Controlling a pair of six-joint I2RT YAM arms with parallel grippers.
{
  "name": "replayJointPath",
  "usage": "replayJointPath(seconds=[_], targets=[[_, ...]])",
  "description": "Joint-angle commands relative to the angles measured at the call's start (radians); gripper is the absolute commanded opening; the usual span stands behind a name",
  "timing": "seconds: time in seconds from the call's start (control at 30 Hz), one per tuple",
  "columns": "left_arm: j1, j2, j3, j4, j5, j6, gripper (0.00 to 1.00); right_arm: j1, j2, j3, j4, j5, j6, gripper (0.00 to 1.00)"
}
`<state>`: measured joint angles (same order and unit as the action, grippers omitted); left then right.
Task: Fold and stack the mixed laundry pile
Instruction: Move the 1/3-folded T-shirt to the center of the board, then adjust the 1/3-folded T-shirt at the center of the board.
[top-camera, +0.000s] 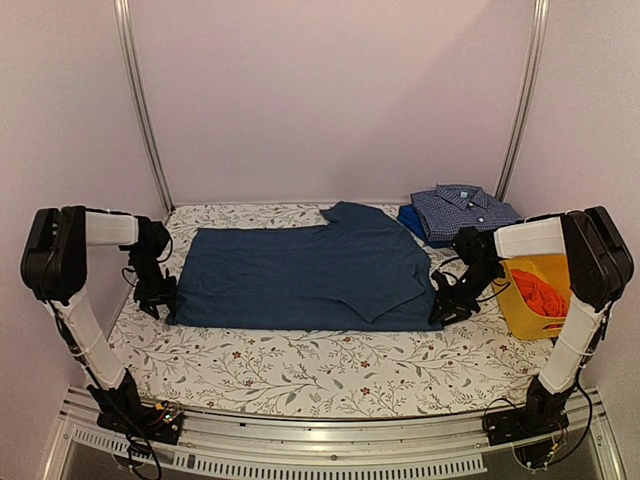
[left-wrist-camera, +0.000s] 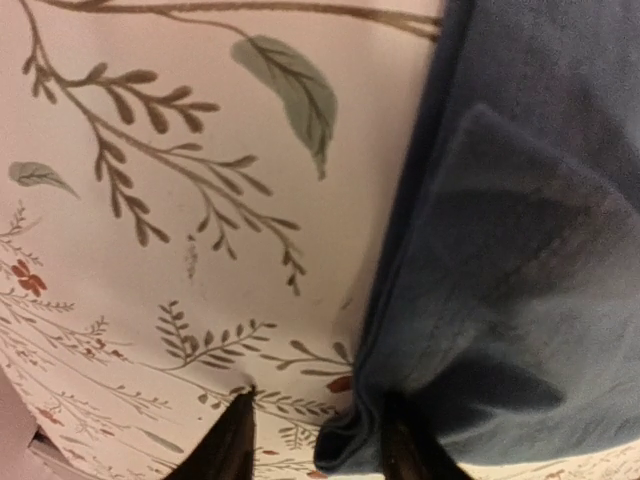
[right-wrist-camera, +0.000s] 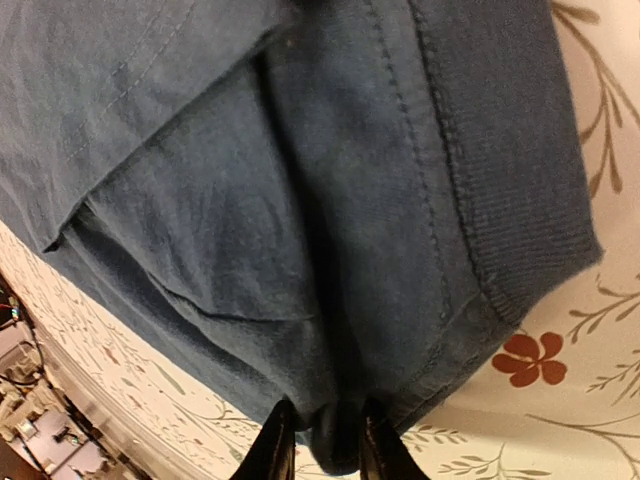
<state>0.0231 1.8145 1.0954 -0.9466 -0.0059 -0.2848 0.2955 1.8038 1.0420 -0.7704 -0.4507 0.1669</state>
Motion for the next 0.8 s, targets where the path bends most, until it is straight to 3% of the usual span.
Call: replayJointPath(seconds=[0.0,0.07,0.17,0.3,0.4,0.47,0.63,0.77], targets=[[0.003,-0.031,0.024,-0.063,-0.140,-0.053,0.57,0.006,-0.025,-0.002,-0.057,0.029,0.001,0.42],[0.008,-0.104,0.058,-0.056,-0.211,-0.058,0.79,0.004,-0.054,0.026,-0.070,0.037,0.010,0.47],[0.027,-0.207,0.101,0.005,-0.241,-0.024,0.99,-0.006,-0.087,0.093,-0.087,0.032,0.019,0.51],[0.087,-0.240,0.140,0.051,-0.113,-0.033,1.00,-0.018,-0.088,0.181,-0.085,-0.003,0.025,0.52],[0.066,-0.230,0.143,0.120,0.082,-0.034,1.00,-0.017,-0.072,0.205,-0.064,-0.073,0.027,0.51],[-0.011,-0.223,0.145,0.203,0.224,-0.022,1.00,-0.017,-0.057,0.203,-0.019,-0.136,0.047,0.50],[-0.328,-0.156,0.201,0.430,0.409,-0.021,0.99,-0.018,-0.011,0.197,0.069,-0.244,0.109,0.46],[-0.556,-0.050,0.260,0.588,0.486,-0.011,0.96,-0.017,0.048,0.196,0.106,-0.258,0.137,0.45]])
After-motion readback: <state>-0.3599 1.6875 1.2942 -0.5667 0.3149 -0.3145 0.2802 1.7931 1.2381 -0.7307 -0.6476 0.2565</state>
